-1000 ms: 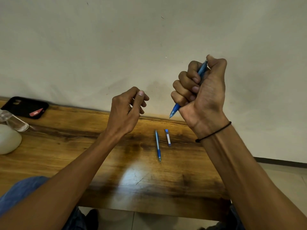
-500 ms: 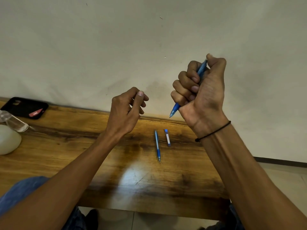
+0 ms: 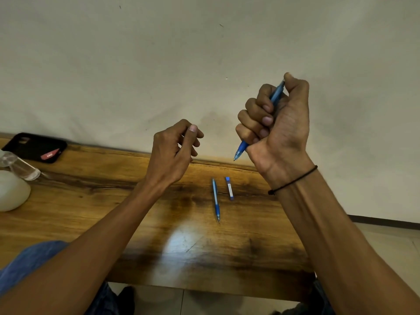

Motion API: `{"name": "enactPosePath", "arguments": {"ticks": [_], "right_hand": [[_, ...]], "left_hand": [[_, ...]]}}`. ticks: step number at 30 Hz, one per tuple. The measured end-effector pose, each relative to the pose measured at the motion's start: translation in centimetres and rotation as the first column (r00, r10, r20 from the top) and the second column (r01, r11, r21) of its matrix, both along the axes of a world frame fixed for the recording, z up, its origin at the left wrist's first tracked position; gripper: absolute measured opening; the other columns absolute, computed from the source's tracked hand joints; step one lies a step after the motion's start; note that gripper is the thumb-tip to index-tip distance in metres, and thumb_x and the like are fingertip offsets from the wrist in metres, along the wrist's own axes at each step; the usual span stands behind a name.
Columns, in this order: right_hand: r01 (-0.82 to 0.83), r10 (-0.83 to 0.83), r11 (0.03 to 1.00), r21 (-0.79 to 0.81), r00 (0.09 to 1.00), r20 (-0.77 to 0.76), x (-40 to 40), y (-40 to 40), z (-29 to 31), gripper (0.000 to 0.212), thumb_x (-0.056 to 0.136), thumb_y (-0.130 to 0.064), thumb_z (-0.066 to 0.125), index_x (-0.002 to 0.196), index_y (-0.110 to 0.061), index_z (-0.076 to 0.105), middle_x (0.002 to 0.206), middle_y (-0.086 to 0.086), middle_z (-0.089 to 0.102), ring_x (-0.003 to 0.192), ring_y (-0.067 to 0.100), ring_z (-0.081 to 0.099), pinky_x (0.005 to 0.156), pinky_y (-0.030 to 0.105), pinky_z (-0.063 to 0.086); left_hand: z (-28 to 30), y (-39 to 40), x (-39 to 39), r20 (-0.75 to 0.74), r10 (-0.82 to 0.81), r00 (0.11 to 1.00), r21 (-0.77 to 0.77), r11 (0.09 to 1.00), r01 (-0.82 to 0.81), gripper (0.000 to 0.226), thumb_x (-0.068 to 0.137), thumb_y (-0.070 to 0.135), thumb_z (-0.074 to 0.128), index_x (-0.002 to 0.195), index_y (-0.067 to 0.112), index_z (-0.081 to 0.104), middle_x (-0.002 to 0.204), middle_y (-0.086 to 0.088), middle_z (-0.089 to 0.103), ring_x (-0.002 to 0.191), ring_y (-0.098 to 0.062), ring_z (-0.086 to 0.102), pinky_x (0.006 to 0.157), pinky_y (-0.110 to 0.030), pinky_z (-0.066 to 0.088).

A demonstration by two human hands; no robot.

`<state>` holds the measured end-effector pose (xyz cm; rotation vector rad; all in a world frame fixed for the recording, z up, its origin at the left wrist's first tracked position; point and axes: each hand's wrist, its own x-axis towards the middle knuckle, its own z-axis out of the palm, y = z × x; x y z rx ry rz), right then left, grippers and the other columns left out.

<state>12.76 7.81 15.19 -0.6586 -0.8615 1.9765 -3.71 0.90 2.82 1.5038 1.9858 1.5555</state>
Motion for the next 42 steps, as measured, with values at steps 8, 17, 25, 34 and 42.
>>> {"name": "enactPosePath", "arguments": {"ticks": [8,17,25,34,42], "right_hand": [[-0.025,0.019,0.998,0.063,0.995,0.102,-0.3,-0.4,0.2,0.056,0.108,-0.048,0.029,0.061,-0.017,0.028,0.047,-0.005,0.020,0.042,0.010,0.012,0.042,0.021,0.013],[-0.065,0.056,0.997,0.041,0.980,0.191,-0.3,0.0,-0.1,0.055,0.108,-0.046,0.030,0.061,-0.018,0.029,0.049,-0.004,0.020,0.044,0.011,0.011,0.042,0.022,0.014],[-0.053,0.039,0.997,0.058,0.974,0.223,-0.4,0.4,-0.4,0.056,0.109,-0.044,0.030,0.059,-0.017,0.031,0.049,-0.004,0.021,0.043,0.011,0.013,0.041,0.021,0.017],[-0.049,0.040,0.998,0.042,0.978,0.205,-0.2,1.1,-0.8,0.054,0.108,-0.044,0.037,0.061,-0.016,0.038,0.051,-0.003,0.028,0.044,0.011,0.018,0.043,0.023,0.018],[-0.136,0.136,0.991,-0.007,0.987,0.081,-0.1,1.4,-1.3,0.050,0.110,-0.052,0.040,0.076,-0.016,0.046,0.056,-0.002,0.040,0.041,0.009,0.031,0.040,0.023,0.025]], "left_hand": [[0.0,0.0,0.0,-0.006,-0.003,1.000,-0.003,1.000,0.003,0.033,0.114,0.034,0.045,0.102,0.017,0.071,0.082,0.006,0.071,0.070,-0.011,0.074,0.061,-0.046,0.062],[0.3,0.0,0.1,-0.019,-0.003,1.000,-0.005,1.000,0.003,0.033,0.113,0.035,0.044,0.103,0.018,0.071,0.083,0.007,0.071,0.069,-0.010,0.073,0.061,-0.045,0.063],[0.4,0.2,0.3,-0.021,-0.010,1.000,-0.011,1.000,0.010,0.031,0.112,0.034,0.047,0.103,0.018,0.071,0.083,0.006,0.071,0.070,-0.010,0.074,0.060,-0.043,0.063],[0.2,0.2,0.5,-0.024,-0.020,1.000,-0.016,1.000,0.020,0.031,0.112,0.034,0.047,0.103,0.017,0.072,0.083,0.004,0.072,0.069,-0.010,0.073,0.059,-0.043,0.063],[0.3,0.1,0.3,-0.022,-0.014,1.000,-0.018,1.000,0.013,0.031,0.112,0.034,0.047,0.104,0.017,0.072,0.084,0.004,0.072,0.070,-0.010,0.074,0.057,-0.040,0.063]]}}
